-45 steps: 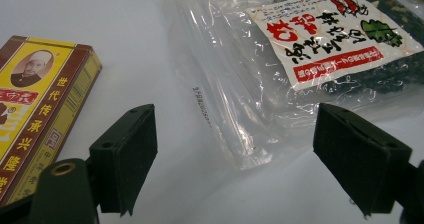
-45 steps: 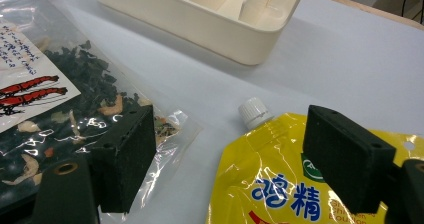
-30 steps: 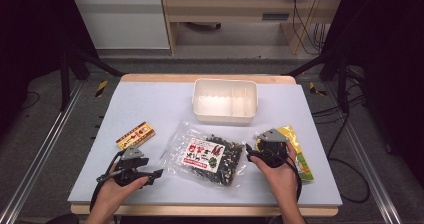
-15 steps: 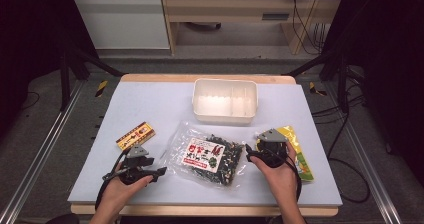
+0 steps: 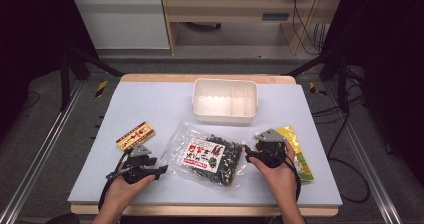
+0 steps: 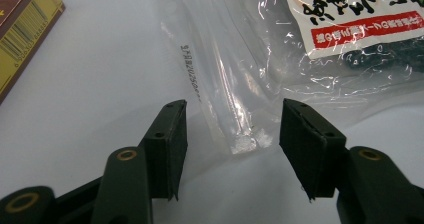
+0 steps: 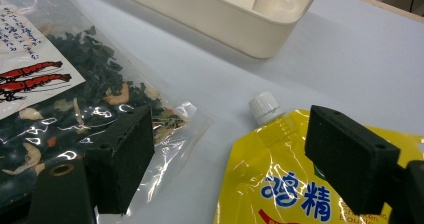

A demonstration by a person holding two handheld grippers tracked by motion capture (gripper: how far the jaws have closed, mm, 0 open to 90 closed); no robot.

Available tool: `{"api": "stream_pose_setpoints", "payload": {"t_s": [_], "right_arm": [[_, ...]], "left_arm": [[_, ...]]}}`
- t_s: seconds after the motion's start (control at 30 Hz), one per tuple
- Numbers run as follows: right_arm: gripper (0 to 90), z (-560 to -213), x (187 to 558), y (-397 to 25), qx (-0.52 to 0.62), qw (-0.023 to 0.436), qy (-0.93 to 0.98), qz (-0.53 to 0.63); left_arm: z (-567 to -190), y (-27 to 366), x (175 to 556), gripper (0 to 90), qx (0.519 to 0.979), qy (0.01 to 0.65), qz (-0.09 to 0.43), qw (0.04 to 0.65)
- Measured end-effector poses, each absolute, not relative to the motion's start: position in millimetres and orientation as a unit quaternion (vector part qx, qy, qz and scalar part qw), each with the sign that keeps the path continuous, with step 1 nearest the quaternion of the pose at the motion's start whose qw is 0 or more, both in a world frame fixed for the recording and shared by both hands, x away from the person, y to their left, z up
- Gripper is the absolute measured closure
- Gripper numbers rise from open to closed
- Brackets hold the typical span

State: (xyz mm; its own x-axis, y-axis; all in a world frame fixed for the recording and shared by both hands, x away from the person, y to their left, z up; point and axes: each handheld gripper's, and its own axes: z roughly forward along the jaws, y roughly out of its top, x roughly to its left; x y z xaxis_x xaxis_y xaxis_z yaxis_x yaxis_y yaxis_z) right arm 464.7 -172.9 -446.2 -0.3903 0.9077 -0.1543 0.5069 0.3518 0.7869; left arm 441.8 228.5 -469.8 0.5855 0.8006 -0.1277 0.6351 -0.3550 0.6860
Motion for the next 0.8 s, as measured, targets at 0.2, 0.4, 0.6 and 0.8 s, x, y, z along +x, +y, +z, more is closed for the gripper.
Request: {"api": "stream_pose_setpoints", "payload": {"t_s": [0.2, 0.4, 0.6, 0.8], "right_arm": [[20.3, -446.6, 464.9, -172.7, 0.461, 0.301, 0.767, 0.329], [20.2, -447.5, 465.3, -172.0, 0.461, 0.300, 0.768, 0.327], [20.3, -448.2, 465.4, -169.7, 0.461, 0.296, 0.771, 0.325], [20.2, -448.7, 465.5, -168.9, 0.459, 0.296, 0.771, 0.327]], "left_arm": [[-470.3, 231.9, 443.7, 50.6, 0.808, 0.451, 0.114, 0.362], [-470.6, 234.6, 446.2, 57.2, 0.798, 0.464, 0.114, 0.368], [-473.7, 232.9, 450.7, 65.4, 0.801, 0.464, 0.099, 0.365], [-474.3, 233.2, 452.1, 77.4, 0.802, 0.465, 0.106, 0.360]]}}
